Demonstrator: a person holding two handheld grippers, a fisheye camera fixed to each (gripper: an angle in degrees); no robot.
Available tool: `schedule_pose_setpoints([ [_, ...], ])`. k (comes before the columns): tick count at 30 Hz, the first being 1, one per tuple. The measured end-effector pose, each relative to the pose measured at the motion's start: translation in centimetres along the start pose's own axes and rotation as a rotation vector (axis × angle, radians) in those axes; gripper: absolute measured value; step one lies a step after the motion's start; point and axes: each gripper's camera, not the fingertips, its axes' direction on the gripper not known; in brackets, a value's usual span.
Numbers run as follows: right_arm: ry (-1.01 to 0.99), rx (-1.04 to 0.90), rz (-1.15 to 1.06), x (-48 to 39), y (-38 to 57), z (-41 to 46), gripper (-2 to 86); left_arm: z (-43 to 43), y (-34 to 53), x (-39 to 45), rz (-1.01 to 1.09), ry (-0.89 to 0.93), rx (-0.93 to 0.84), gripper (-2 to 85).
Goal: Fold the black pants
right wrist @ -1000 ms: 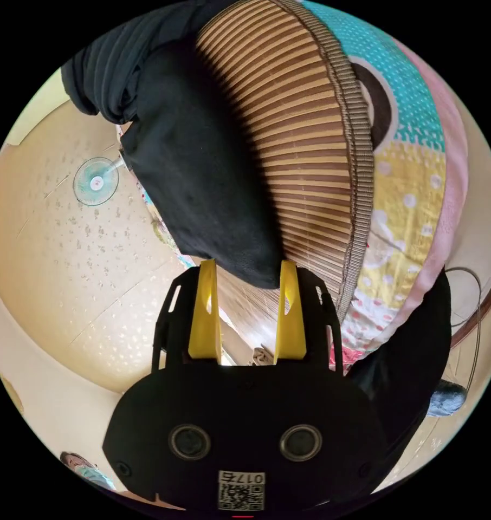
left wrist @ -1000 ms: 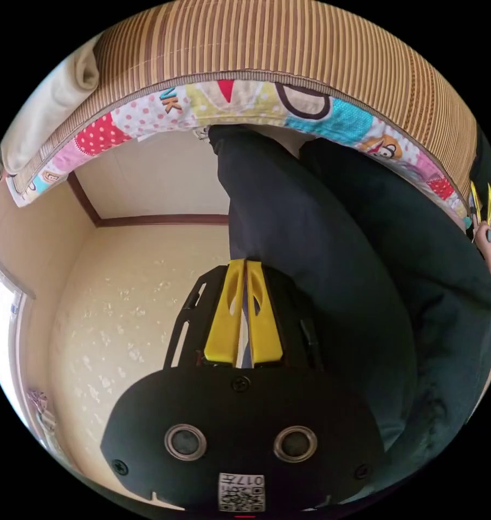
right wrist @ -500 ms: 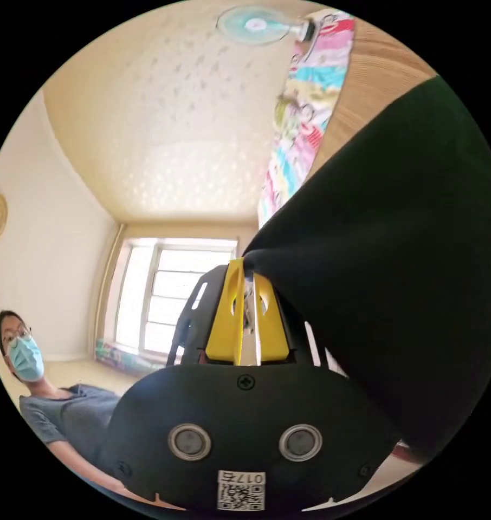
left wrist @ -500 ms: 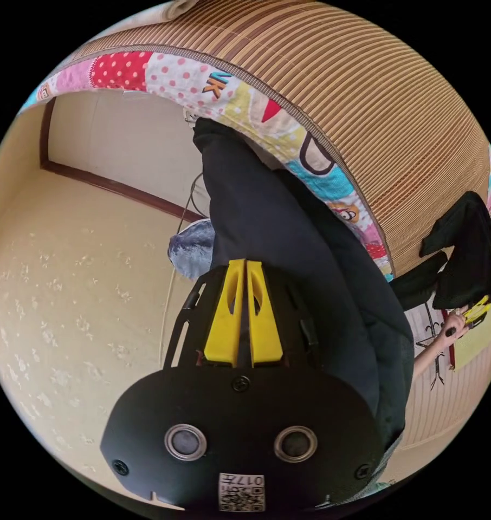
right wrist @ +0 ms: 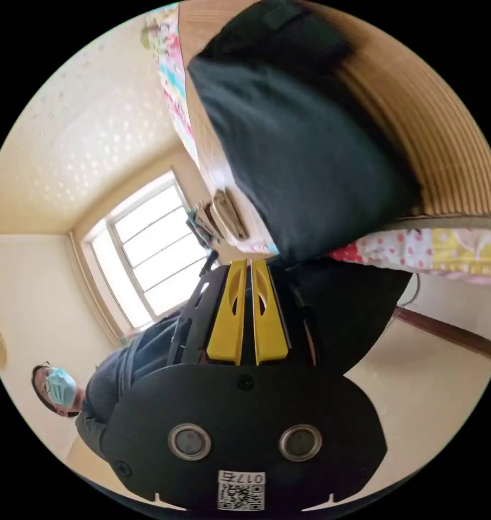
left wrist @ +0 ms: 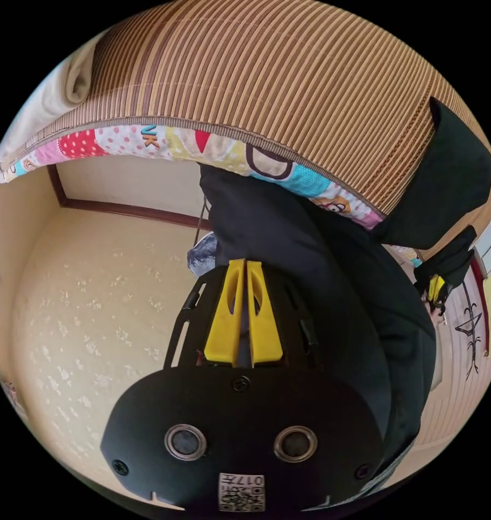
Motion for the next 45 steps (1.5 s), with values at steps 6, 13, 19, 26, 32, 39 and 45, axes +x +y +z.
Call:
schedule_pose_setpoints([
  [6,-0.047,0.448,0.077,5.3,-1.7,-9.9,7.5,-0.7,-1.7,1.4,-0.034,0.040,0.017,-1.0],
  [13,0.283,0.546,0.087,4.4,-13.3,-10.0,9.6,-0.9,-3.1,3.0,-0.075,0.126,0.034,-1.0],
  [19,0.405,0.605,0.104,4.4,-20.7,-7.0,10.0,-0.1,-3.4,4.7,-0.135,0.118,0.007,-1.0],
  [26,0.381,0.541,0.144,10.6,-26.9,-2.6,7.1,3.5,-3.7,6.8,-0.169,0.121,-0.041,-1.0],
  [32,0.078,0.729,0.021,14.8,-24.5,0.2,3.9,6.0,-3.7,7.4,-0.245,0.240,-0.046,-1.0],
  [39,-0.039,0.750,-0.253,14.0,-23.7,4.0,3.1,6.7,-5.7,9.1,-0.184,0.322,0.017,-0.9],
  [45,0.085,0.638,-0.600,5.9,-24.6,9.8,1.9,3.2,-8.3,13.3,0.062,0.283,0.296,-0.4],
])
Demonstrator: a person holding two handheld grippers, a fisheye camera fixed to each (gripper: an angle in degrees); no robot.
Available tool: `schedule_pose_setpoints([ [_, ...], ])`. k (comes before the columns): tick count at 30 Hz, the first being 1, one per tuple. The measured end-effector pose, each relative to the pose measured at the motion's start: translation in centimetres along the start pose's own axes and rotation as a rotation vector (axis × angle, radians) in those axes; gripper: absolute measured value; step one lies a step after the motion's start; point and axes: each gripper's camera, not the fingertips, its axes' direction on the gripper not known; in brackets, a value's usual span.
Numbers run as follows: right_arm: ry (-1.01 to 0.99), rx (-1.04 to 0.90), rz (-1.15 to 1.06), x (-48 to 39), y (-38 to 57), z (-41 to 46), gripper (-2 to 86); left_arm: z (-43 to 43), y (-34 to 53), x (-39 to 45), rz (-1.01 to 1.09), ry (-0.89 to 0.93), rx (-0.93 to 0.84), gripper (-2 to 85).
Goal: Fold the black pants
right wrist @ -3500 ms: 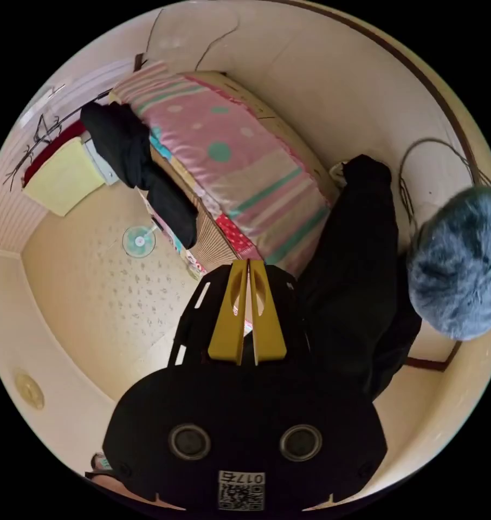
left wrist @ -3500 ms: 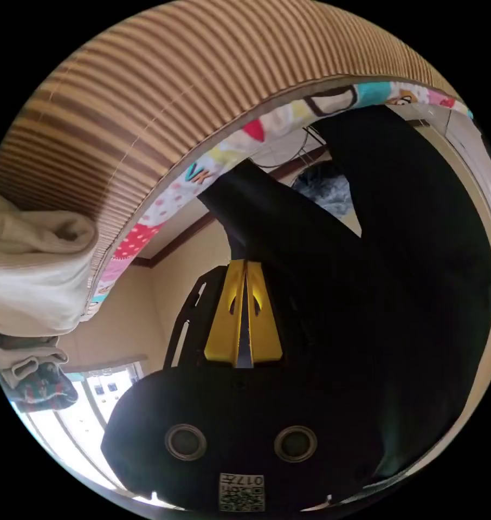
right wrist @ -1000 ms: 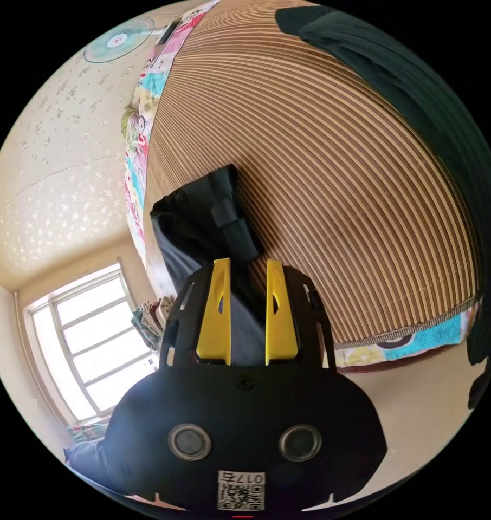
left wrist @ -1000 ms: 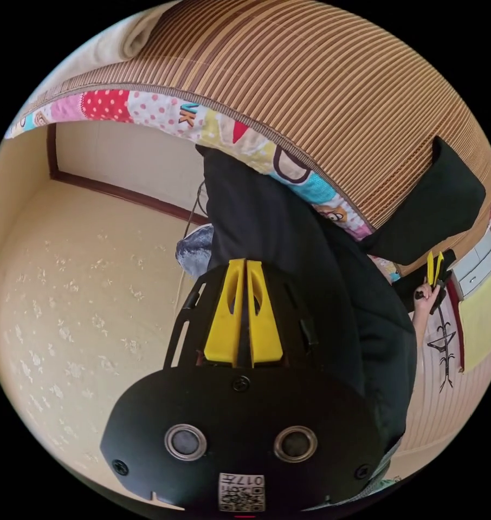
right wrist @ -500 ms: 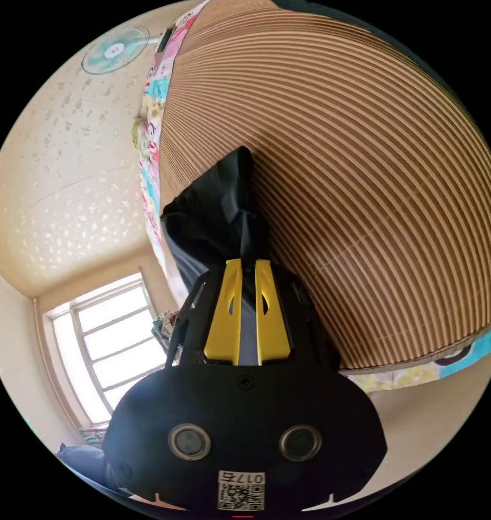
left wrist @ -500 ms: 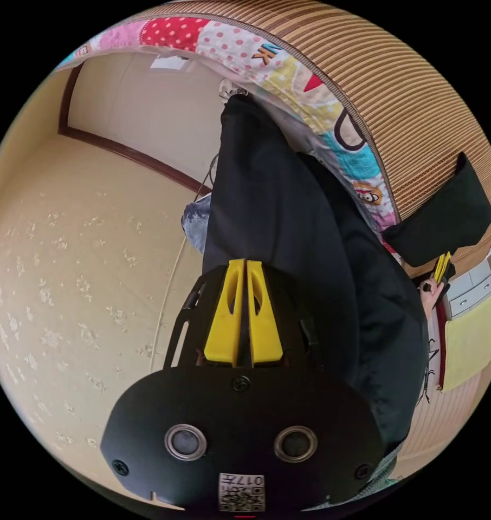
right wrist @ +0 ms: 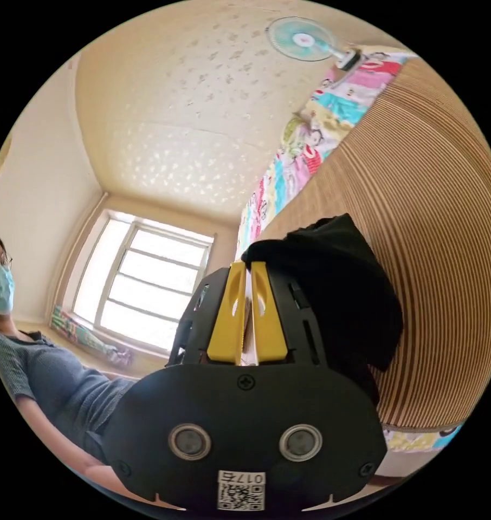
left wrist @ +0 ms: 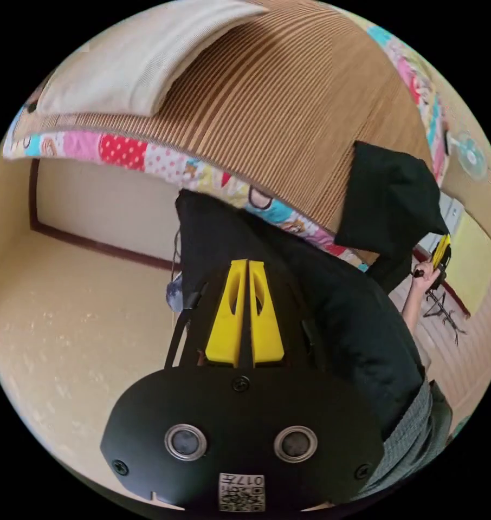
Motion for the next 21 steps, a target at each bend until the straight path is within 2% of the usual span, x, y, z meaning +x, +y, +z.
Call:
schedule_pose_setpoints([
  [3,-0.040,-0.047,-0.130,-4.4,1.1,3.8,1.5,-2.0,-1.1,5.5,0.285,0.080,0.196,0.1],
  [6,-0.058,-0.071,-0.229,-8.5,3.9,7.3,1.2,-4.4,-0.4,12.9,0.575,0.079,0.364,1.9],
  [10,-0.111,-0.035,-0.304,-12.4,8.0,10.5,0.8,-7.3,2.9,23.7,0.851,0.057,0.563,16.5],
  [13,-0.097,-0.052,-0.371,-15.2,10.2,13.2,0.6,-7.5,7.0,30.5,1.081,0.047,0.656,16.9],
  [16,-0.138,-0.119,-0.460,-17.8,12.0,16.6,0.5,-6.3,10.6,35.1,1.181,-0.042,0.770,17.2],
  [19,-0.142,-0.210,-0.548,-20.2,13.6,21.1,0.4,-4.3,11.6,37.1,1.108,-0.110,0.841,17.6],
  [21,-0.121,-0.266,-0.598,-21.4,14.9,24.4,0.3,-3.6,11.6,37.0,1.033,-0.088,0.880,17.2],
])
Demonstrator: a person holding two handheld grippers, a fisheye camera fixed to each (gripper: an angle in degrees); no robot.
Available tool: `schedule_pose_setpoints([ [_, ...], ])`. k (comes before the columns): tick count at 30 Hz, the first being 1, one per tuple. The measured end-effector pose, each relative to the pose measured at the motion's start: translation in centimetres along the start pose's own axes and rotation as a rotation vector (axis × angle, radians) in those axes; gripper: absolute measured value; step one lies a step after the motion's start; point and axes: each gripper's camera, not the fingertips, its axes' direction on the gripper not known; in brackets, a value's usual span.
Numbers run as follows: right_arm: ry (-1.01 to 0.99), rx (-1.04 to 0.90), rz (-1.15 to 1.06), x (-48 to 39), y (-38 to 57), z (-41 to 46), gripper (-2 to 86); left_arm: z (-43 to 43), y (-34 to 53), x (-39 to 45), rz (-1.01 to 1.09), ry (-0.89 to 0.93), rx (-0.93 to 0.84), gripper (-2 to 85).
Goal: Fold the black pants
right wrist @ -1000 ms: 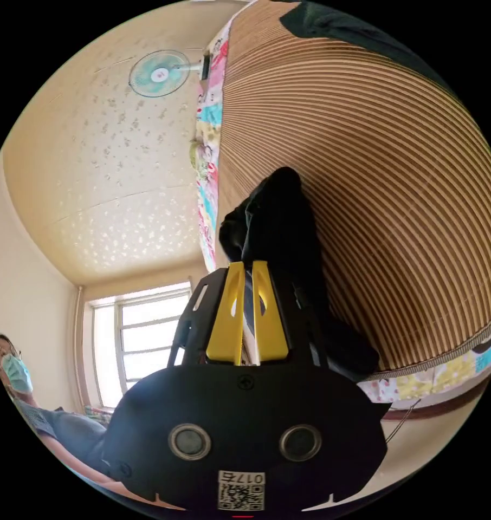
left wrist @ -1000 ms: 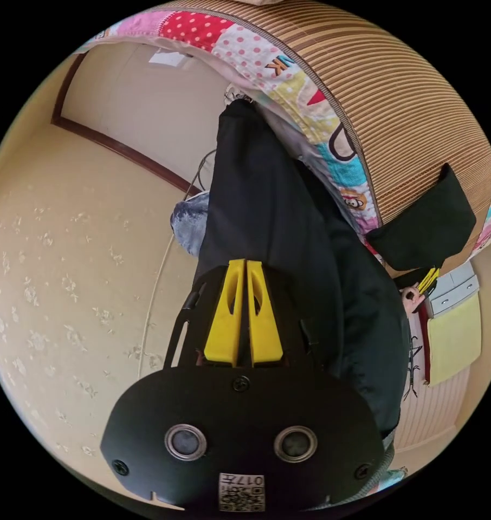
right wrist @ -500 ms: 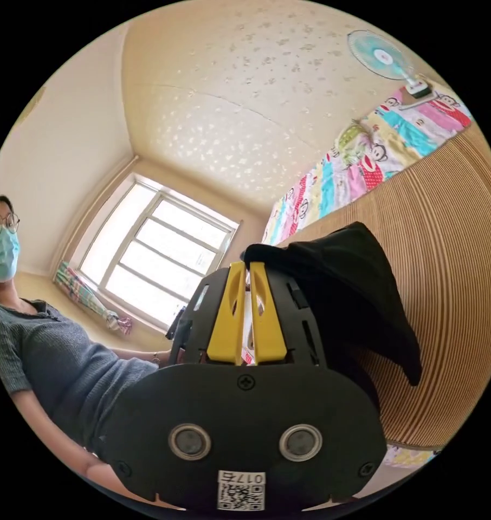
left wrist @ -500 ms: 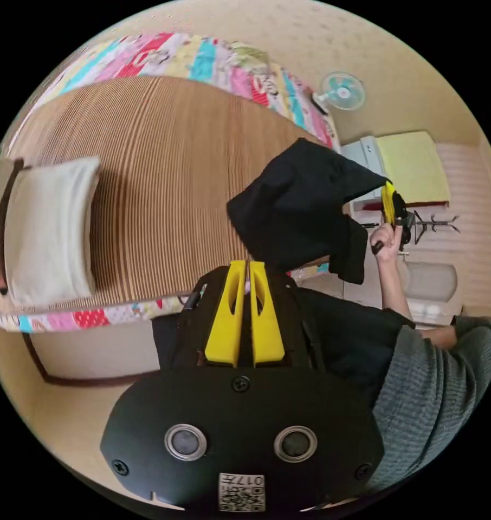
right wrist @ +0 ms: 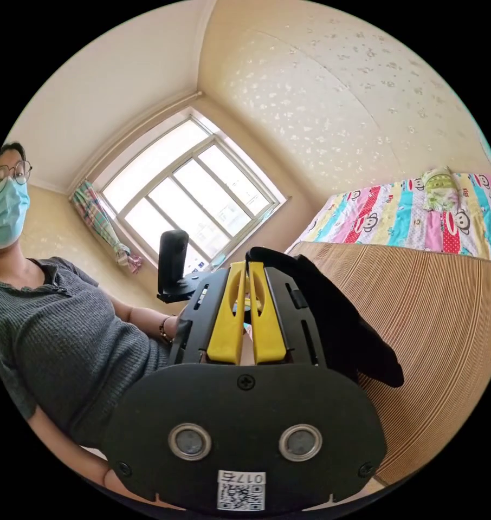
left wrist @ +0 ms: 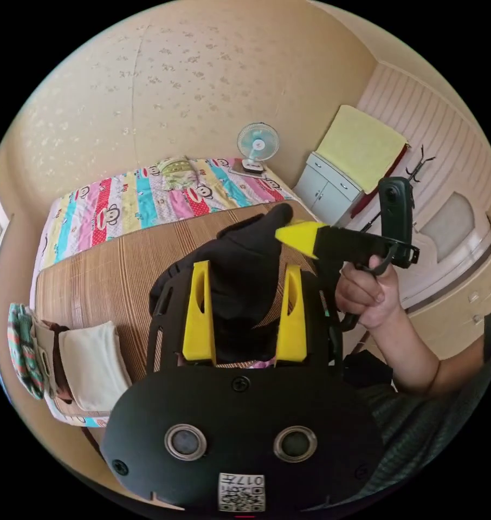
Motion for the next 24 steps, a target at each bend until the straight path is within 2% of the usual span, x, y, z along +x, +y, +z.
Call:
schedule_pose_setpoints([
  [3,-0.006,-0.075,-0.034,-0.3,0.5,6.3,0.1,0.8,1.0,-0.6,-0.098,-0.091,0.010,12.5],
  [5,-0.015,-0.079,-0.010,0.3,1.2,10.2,0.1,1.0,1.5,-1.6,-0.142,-0.056,0.022,10.1],
  [7,-0.039,-0.070,-0.035,0.4,1.5,11.9,0.2,0.9,2.1,-2.7,-0.201,0.064,0.046,6.4],
  [8,-0.243,0.020,-0.116,0.1,1.5,11.5,0.2,0.9,2.0,-2.9,-0.207,0.089,0.045,6.2],
  [10,-0.469,0.220,-0.165,0.7,1.3,9.9,0.3,1.2,2.0,-3.9,-0.256,0.180,0.029,5.4],
  [11,-0.461,0.278,-0.138,1.6,0.8,9.0,0.4,1.2,2.0,-4.1,-0.266,0.206,0.037,5.3],
  [12,-0.427,0.291,-0.133,1.9,0.6,8.5,0.4,1.0,1.8,-4.2,-0.259,0.241,0.056,5.3],
  [16,-0.034,0.370,-0.206,2.2,3.0,5.5,0.4,-1.2,-0.3,-3.1,-0.157,0.374,0.158,5.3],
  [20,0.269,0.363,-0.203,2.3,8.8,7.2,0.6,-4.7,-2.6,-0.6,-0.009,0.449,0.263,5.4],
  [24,0.396,0.426,-0.114,3.7,14.5,9.4,1.2,-9.0,-5.5,1.3,0.124,0.602,0.396,5.7],
])
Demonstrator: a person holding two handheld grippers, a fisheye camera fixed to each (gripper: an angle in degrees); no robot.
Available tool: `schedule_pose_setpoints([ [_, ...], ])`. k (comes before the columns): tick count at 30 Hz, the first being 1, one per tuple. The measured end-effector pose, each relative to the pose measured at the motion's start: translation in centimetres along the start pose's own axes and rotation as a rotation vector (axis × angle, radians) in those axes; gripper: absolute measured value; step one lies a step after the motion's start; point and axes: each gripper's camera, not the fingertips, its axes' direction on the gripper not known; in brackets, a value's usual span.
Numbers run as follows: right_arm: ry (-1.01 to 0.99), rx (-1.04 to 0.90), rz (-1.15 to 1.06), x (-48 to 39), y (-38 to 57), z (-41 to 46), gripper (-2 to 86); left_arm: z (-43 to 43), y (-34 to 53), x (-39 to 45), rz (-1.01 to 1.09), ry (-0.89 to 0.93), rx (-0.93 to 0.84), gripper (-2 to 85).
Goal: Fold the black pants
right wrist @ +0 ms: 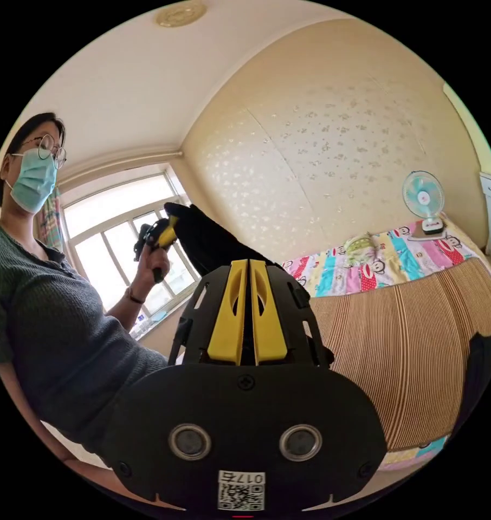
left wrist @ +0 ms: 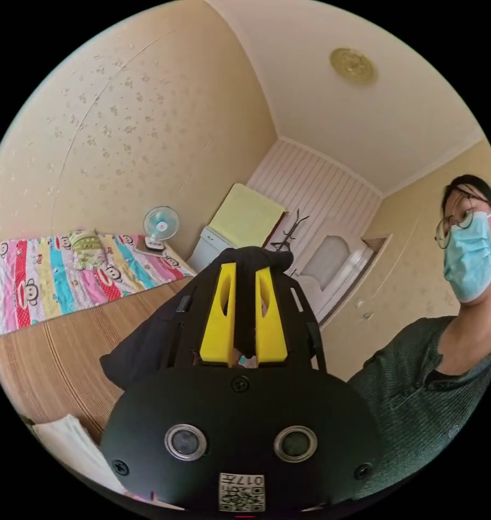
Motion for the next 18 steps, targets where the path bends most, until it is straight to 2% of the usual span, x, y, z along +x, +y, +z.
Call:
schedule_pose_setpoints([
  [5,0.199,0.044,0.096,-0.4,6.6,1.9,4.0,-1.3,-4.6,2.7,0.133,0.270,0.129,5.7],
  [9,0.305,-0.052,-0.018,-2.7,7.7,5.9,9.4,-1.7,-7.7,2.3,0.159,0.524,0.236,5.7],
  [14,0.286,-0.225,-0.167,-7.2,7.9,15.0,15.7,-1.0,-9.9,3.8,0.168,0.593,0.282,5.7],
  [18,0.345,-0.194,-0.193,-11.5,6.8,18.4,17.4,-0.6,-11.0,5.9,0.167,0.693,0.293,5.7],
])
